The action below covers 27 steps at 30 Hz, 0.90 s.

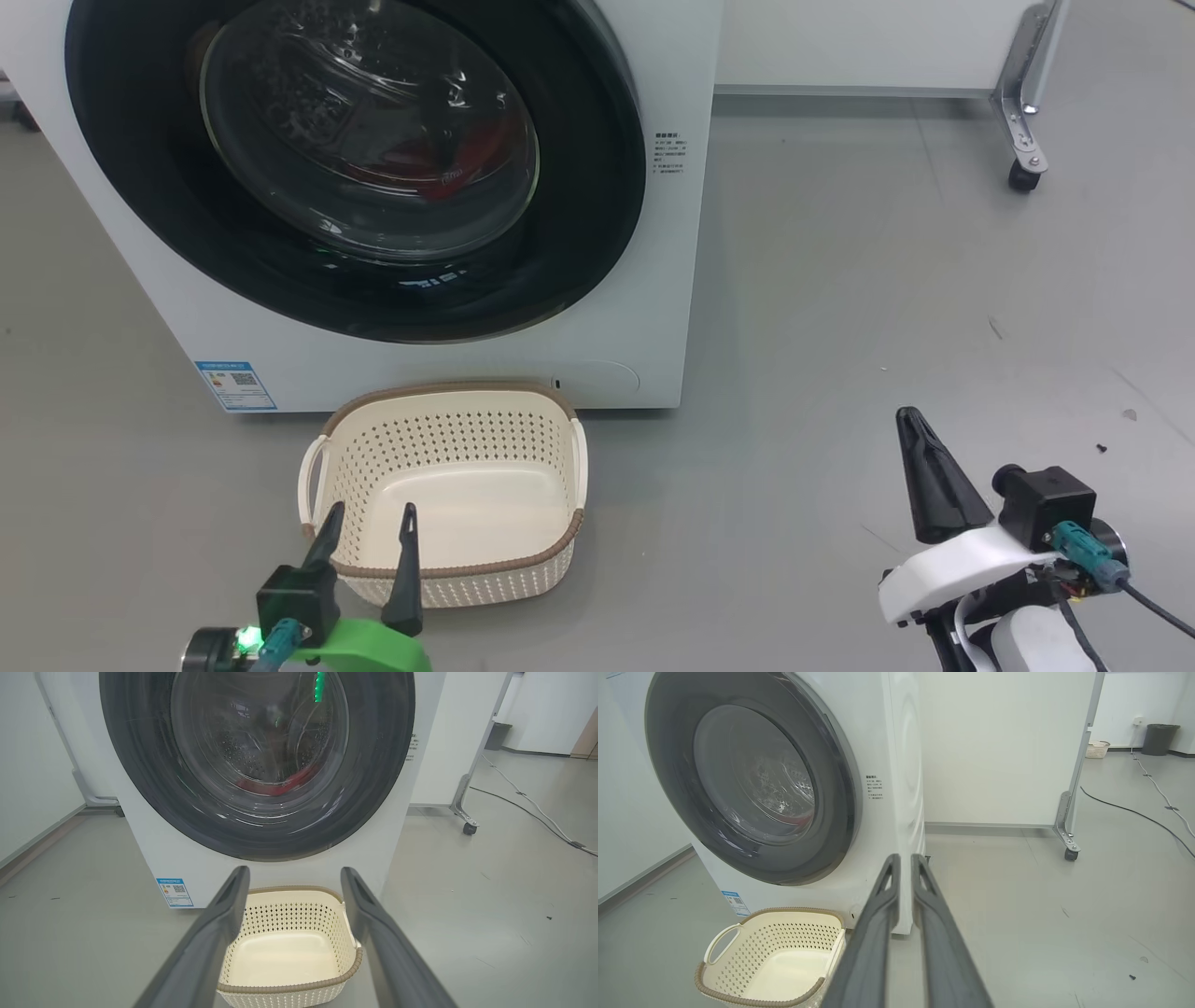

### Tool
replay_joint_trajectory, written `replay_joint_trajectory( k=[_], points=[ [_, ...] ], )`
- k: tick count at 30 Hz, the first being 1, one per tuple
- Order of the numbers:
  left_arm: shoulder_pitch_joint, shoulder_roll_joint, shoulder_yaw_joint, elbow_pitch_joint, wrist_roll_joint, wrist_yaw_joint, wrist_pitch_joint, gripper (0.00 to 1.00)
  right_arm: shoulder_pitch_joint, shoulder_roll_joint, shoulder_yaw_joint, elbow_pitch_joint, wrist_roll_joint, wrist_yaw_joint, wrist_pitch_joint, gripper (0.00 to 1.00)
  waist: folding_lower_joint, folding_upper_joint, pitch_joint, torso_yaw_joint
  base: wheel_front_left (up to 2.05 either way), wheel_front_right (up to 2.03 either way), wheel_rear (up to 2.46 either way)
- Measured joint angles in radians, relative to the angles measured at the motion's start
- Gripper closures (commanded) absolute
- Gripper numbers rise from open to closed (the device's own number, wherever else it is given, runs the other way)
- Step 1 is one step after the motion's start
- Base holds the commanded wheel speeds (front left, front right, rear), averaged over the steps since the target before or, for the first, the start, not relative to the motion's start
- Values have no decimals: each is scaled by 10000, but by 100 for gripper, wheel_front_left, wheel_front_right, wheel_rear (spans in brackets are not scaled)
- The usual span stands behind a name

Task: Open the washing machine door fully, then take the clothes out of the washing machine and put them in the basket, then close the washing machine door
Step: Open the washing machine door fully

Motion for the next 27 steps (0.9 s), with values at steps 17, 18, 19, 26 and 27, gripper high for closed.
replay_joint_trajectory(
  k=[17, 18, 19, 26, 27],
  points=[
    [-523, -12, -617, -174, -42, 0, 0, 0, -1254, 686, -1848, -397, 3808, 790, 242, 100, 0, 0, 1025, 677, 0, 0, 0],
    [-586, -12, -681, -196, -42, 0, 0, 0, -1438, 692, -2017, -397, 4015, 788, 297, 100, 0, 0, 1106, 737, 0, 0, 0],
    [-636, -13, -738, -236, -42, 0, -2, 0, -1636, 723, -2255, -407, 4295, 782, 299, 100, 0, 0, 1189, 804, 0, 0, 0],
    [-1056, -19, -1043, -523, -234, 0, -2, 0, -3110, 736, -3419, -497, 6123, 694, 725, 100, 0, 0, 1772, 1322, 0, 0, 0],
    [-1085, -23, -1070, -571, -249, 0, -2, 0, -3355, 732, -3536, -499, 6443, 694, 851, 100, 0, 0, 1863, 1398, 0, 0, 0]
  ],
)
